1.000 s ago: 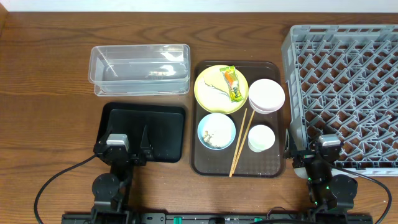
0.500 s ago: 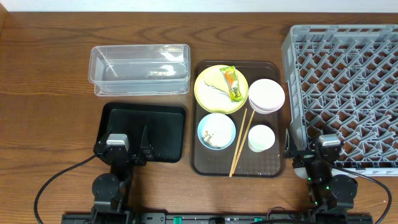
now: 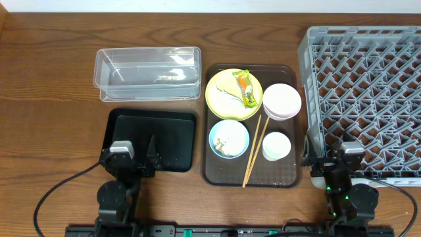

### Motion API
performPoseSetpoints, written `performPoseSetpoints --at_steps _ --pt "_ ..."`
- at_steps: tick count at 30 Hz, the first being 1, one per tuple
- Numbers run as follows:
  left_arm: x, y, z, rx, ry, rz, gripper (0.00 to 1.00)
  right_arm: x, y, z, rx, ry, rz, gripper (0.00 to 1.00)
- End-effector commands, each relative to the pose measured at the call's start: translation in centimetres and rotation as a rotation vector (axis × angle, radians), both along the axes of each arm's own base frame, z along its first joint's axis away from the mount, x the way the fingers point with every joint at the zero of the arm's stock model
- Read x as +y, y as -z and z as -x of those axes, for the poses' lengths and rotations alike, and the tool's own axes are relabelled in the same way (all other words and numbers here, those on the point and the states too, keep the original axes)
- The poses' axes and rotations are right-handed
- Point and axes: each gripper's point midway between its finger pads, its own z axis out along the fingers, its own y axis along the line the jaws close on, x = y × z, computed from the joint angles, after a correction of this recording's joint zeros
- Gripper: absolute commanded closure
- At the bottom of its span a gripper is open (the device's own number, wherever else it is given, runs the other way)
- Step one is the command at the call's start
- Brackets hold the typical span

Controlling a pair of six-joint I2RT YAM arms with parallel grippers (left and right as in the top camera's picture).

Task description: Sort waste into correct bins and load items into the dishwasher rack

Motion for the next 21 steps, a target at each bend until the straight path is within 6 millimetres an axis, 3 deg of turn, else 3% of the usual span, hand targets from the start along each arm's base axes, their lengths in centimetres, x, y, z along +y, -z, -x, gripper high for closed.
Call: performPoseSetpoints --at_steps 1,9,16,21 --pt "0.3 -2.0 0.1 0.041 -0.019 0.018 0.02 -0.7 -3.2 -0.1 -0.028 0.048 -0.038 0.01" --pt "0.1 -3.4 -1.7 0.318 -0.019 -0.005 0.02 -1.0 -5.1 -1.7 0.202 0.068 -0.034 0.01" --pt "-2.4 -3.4 -3.3 0.718 0.099 0.033 0.02 -1.1 -4.8 -3.9 0.519 0.053 0.012 0.01" --pt "-2.5 -3.8 -3.8 0.898 0.093 0.032 0.02 -0.8 -5.2 -4.9 0.647 0.03 0.003 0.01"
